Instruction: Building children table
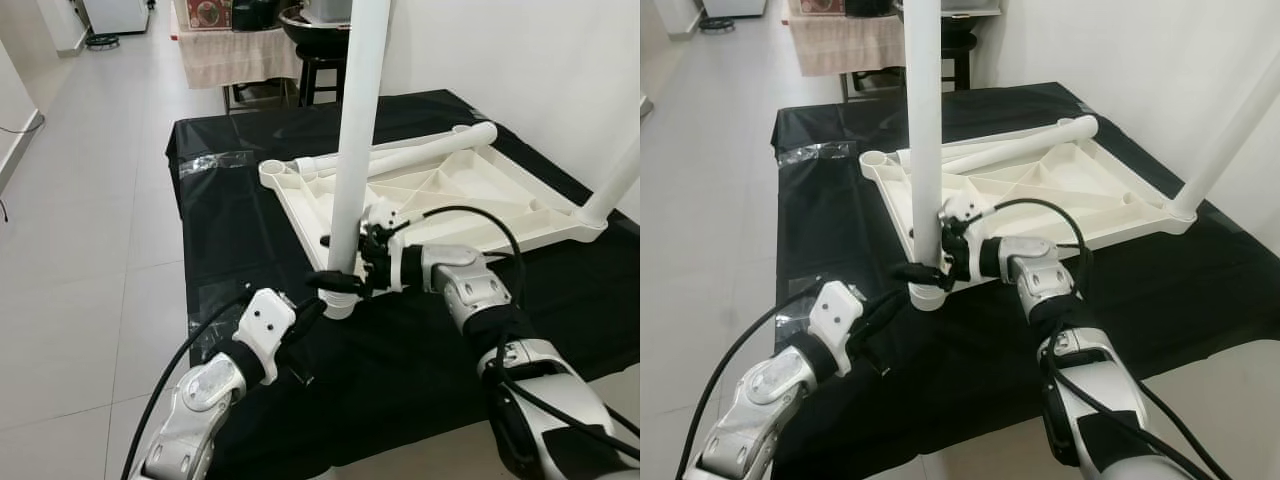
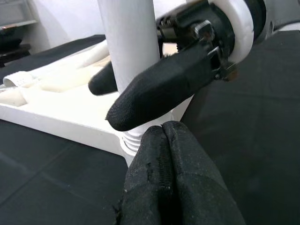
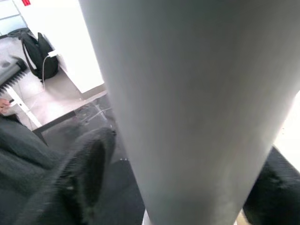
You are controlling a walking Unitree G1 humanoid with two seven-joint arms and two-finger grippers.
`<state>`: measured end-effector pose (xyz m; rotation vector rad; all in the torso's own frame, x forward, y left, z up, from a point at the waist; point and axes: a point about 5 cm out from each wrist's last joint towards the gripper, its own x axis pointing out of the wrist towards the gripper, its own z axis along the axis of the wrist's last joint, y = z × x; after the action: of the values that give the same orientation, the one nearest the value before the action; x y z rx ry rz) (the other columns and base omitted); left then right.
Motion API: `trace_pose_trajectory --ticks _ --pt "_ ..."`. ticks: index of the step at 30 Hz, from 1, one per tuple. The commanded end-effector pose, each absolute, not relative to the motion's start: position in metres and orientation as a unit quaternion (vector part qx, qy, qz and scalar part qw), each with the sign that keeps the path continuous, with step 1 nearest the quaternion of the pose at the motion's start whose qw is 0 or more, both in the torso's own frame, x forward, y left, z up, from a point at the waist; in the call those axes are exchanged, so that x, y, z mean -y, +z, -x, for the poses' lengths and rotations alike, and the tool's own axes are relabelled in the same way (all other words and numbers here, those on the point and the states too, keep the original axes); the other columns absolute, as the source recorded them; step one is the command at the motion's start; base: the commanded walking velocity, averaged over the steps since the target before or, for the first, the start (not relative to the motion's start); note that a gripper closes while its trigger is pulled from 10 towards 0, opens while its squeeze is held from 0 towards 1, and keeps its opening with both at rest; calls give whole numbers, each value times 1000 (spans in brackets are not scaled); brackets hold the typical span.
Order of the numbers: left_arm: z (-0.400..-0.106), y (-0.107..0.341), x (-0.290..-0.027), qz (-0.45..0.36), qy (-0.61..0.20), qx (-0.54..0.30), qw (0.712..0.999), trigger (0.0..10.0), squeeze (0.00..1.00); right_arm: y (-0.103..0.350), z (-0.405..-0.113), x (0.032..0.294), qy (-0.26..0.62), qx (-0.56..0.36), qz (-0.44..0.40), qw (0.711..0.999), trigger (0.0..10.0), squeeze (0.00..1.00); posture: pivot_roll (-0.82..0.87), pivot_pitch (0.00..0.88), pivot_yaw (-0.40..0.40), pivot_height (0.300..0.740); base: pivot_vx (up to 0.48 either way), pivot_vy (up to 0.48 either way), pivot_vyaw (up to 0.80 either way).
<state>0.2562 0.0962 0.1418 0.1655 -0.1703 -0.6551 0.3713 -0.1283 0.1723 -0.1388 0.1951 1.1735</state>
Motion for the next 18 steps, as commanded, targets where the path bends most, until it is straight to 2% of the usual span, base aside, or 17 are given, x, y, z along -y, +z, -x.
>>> trace_pose_trajectory --ticks 1,12,14,15,16,18 --pt "-250 137 -99 -80 -318 72 942 10000 0 168 -372 138 536 -100 75 835 0 0 56 56 -63 740 0 0 0" --pt "-239 137 -105 -72 -296 66 950 10000 0 155 -362 170 500 -78 43 861 0 0 41 59 -41 740 0 0 0" --pt "-238 136 -108 -63 -294 60 952 10000 0 153 -357 185 467 -62 37 881 0 0 38 62 -43 740 0 0 0" --pt "-238 136 -108 -63 -294 60 952 10000 0 153 -357 185 467 -62 37 881 0 0 38 62 -43 740 0 0 0" --pt "-238 135 -109 -62 -293 58 952 10000 0 149 -354 188 437 -63 45 896 0 0 33 67 -46 740 0 0 0" --pt "-237 135 -110 -62 -293 55 953 10000 0 135 -345 182 315 -72 62 944 0 0 33 70 -52 740 0 0 0"
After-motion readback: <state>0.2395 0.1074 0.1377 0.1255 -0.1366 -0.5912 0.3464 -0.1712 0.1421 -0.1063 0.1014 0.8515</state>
